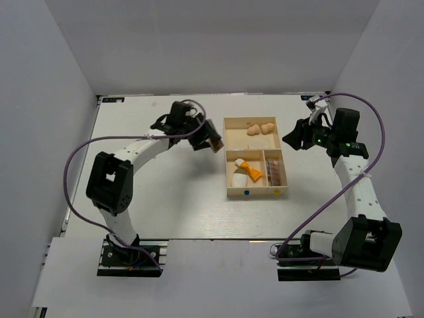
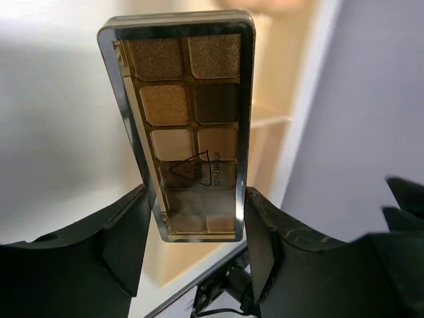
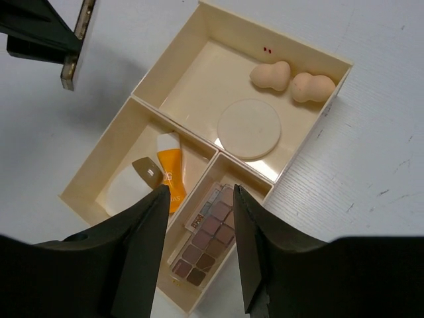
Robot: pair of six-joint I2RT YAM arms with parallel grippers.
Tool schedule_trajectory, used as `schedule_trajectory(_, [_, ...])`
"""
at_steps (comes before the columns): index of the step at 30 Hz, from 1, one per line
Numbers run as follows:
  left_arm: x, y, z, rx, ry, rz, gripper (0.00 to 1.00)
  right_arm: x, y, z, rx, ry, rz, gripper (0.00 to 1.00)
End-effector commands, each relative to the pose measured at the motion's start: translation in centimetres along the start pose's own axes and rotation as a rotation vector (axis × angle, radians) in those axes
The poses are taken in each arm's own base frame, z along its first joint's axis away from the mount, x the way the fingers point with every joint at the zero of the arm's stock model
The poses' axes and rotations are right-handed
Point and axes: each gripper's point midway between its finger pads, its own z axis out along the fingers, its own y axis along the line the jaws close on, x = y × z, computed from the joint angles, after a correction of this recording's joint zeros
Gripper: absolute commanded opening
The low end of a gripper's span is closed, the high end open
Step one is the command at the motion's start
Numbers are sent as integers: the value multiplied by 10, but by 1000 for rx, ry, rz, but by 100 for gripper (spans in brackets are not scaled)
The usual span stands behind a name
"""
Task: Organize the makeup
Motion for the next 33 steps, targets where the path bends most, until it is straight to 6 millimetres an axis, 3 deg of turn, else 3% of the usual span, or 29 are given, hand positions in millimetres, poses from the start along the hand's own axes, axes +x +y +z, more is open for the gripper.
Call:
schedule_trajectory(1, [17,-70,9,162,42,156,0,-20,4,-14,29,-56,-55,49])
schedule_trajectory(2, [33,-83,15,177,66,191,0,-19,2,-14,45,-54,-55,49])
schedule_trajectory(6, [63,-123,32,229,113,280,0,-19,-2,-23,94,-67,-63,49])
schedule_trajectory(10, [99,-137,55,229,180,310,0,-22,-8,-28,136,-82,-61,48])
schedule_trajectory(16, [140,-167,66,278,221,349,0,-22,-10,-30,147,-95,-48,49])
schedule_trajectory(20, [159,-170,76,276,247,342,0,-22,-9,-29,144,-98,-38,49])
schedule_trajectory(22, [177,-169,80,271,275,347,3,-22,-9,-29,142,-100,-36,49])
schedule_trajectory(26, [191,-162,91,238,294,339,9,-20,-10,-31,148,-101,-32,50])
schedule_trajectory(31, [193,-154,99,178,284,340,25,-19,-9,-32,148,-103,-33,50])
schedule_trajectory(33, [192,-151,102,163,281,339,40,-17,-9,-32,148,-103,-30,50])
